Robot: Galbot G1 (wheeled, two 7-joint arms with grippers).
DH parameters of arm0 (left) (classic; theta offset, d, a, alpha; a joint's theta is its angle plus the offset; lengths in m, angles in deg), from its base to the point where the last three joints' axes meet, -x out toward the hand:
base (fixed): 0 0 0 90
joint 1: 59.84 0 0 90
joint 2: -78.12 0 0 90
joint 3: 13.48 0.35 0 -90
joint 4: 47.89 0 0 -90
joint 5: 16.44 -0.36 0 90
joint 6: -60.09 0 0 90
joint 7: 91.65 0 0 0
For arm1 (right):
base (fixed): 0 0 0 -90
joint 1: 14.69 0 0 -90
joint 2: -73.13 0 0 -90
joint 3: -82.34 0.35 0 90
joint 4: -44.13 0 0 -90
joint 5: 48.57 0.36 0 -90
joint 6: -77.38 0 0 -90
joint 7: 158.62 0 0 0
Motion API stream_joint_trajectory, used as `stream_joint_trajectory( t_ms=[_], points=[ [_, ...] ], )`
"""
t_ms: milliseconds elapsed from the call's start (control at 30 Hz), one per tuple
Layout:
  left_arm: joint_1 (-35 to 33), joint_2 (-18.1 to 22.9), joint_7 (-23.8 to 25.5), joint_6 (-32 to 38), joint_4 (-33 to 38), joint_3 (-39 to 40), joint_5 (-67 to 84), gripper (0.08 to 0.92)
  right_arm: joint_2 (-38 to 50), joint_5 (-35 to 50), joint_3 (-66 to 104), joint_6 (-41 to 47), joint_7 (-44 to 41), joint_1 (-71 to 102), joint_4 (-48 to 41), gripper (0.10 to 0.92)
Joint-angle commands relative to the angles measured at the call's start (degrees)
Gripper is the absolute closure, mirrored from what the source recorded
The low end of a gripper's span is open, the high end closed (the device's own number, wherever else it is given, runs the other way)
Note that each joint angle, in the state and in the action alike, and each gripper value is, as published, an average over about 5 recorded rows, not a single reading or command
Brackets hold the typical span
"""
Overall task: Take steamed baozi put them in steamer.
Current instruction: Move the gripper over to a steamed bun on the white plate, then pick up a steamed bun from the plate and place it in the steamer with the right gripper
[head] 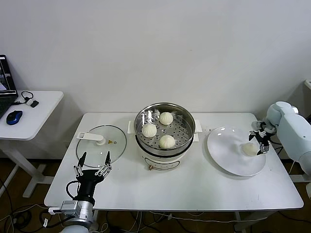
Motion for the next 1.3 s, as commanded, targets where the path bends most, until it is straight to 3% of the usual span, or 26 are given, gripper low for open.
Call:
stream_joint_trajectory(
  t_ms=[33,600,933,1300],
  points=[
    [0.06,-0.03,-0.01,-0.08,-0.11,-0.04,0.06,0.177,-1.15,-1.3,0.54,-0.23,0.33,0.25,-1.36,0.203],
    [0.42,0.0,-0.01,-0.09,-0.78,-0.17,0.33,0.177,-1.64,-2.71,1.15,0.16,0.51,0.5,-1.98,0.206],
    [0.76,-0.06,-0.04,-0.29,-0.84,-0.15,0.32,0.177,-1.47,-2.08,0.96,0.17,0.13,-0.09,-1.46,0.333],
    [0.48,0.06,-0.08,-0.19,-0.72,-0.28,0.17,0.177,2.09,8.64,-6.46,2.48,-3.8,-2.83,9.54,0.347]
  ],
)
